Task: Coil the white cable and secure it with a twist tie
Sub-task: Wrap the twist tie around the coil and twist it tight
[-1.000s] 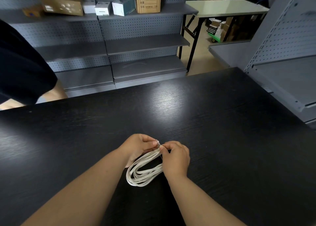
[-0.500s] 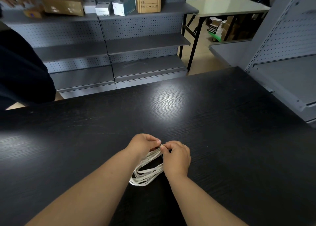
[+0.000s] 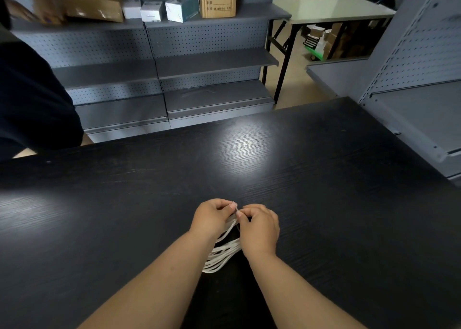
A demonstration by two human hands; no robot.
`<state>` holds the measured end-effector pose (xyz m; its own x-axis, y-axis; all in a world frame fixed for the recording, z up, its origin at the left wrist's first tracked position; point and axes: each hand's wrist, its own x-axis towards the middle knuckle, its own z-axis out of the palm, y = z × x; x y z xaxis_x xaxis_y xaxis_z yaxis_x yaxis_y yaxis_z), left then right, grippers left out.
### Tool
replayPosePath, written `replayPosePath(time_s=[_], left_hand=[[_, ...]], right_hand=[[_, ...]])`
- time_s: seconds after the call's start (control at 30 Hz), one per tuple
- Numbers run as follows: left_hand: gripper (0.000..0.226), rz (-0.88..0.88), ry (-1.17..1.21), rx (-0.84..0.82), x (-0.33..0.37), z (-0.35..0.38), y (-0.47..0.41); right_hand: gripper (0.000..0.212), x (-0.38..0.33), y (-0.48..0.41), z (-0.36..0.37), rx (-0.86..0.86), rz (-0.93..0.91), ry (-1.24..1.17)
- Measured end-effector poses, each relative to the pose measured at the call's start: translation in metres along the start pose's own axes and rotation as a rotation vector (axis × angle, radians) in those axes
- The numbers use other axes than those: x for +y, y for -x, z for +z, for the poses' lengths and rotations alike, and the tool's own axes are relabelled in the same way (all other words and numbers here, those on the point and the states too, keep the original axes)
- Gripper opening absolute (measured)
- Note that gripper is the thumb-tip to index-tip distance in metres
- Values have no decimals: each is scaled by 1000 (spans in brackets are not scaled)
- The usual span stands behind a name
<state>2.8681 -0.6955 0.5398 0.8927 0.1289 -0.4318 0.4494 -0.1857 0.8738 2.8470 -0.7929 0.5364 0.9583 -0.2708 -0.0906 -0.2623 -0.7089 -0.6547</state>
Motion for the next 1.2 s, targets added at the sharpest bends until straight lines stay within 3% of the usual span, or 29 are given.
replayPosePath(time_s=[0.47, 0.67, 0.97, 1.2], left_hand=[[9, -64, 52, -114, 6, -9, 2], [12, -23, 9, -44, 2, -4, 5], [10, -23, -35, -46, 2, -4, 5], [6, -40, -34, -68, 0, -8, 3]], right_hand=[[15, -1, 0, 2, 22, 12, -16], [13, 1, 1, 2, 40, -19, -94], [8, 17, 13, -7, -17, -174, -151], [6, 28, 11, -6, -35, -187, -131]])
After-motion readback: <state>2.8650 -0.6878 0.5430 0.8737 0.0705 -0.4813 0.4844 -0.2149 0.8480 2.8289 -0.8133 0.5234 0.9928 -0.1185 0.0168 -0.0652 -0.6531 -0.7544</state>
